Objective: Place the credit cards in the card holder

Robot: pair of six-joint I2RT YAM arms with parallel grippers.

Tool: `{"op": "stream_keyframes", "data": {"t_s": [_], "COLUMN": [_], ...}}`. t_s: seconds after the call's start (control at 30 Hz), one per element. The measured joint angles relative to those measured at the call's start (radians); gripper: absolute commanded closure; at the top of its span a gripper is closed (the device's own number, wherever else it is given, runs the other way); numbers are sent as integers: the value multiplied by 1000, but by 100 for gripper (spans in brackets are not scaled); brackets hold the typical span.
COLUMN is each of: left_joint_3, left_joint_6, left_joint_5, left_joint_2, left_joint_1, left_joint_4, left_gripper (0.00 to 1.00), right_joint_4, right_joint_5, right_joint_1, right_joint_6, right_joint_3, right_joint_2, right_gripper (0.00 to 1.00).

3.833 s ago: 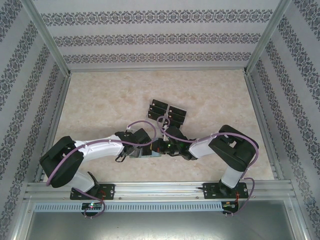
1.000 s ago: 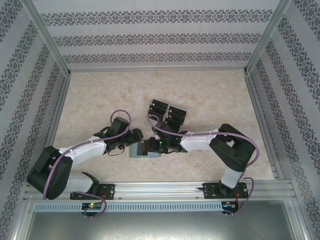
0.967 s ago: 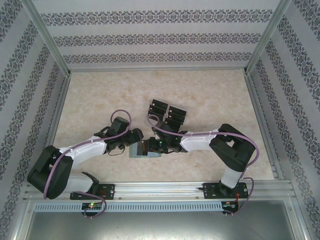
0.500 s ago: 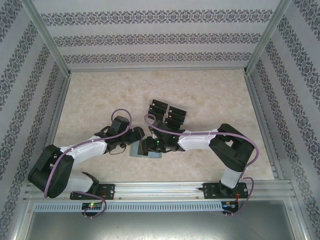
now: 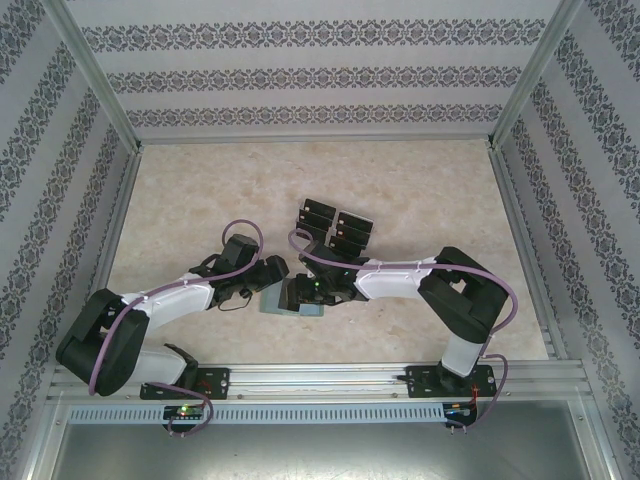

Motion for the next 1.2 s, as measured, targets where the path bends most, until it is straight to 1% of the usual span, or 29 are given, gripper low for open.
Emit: {"op": "stream_keyframes", "data": {"t_s": [0.2,0.47,1.2], "left_joint_3": [0,0,0], "left_joint_6": [0,0,0], "left_joint_5": [0,0,5], "left_joint_2": [0,9,16], "left_joint_1": [0,0,0], "left_joint_4": [0,1,4], "left_gripper": [19,19,19], "right_joint_4": [-3,-31,-36], "right_joint_5": [11,45,40], "right_joint_1": [0,0,0], "right_joint_6": [0,-15,-19], "right_joint_3": [0,0,6], "right_joint_2": [-8,-98,-24], "right_gripper": [64,64,64]}}
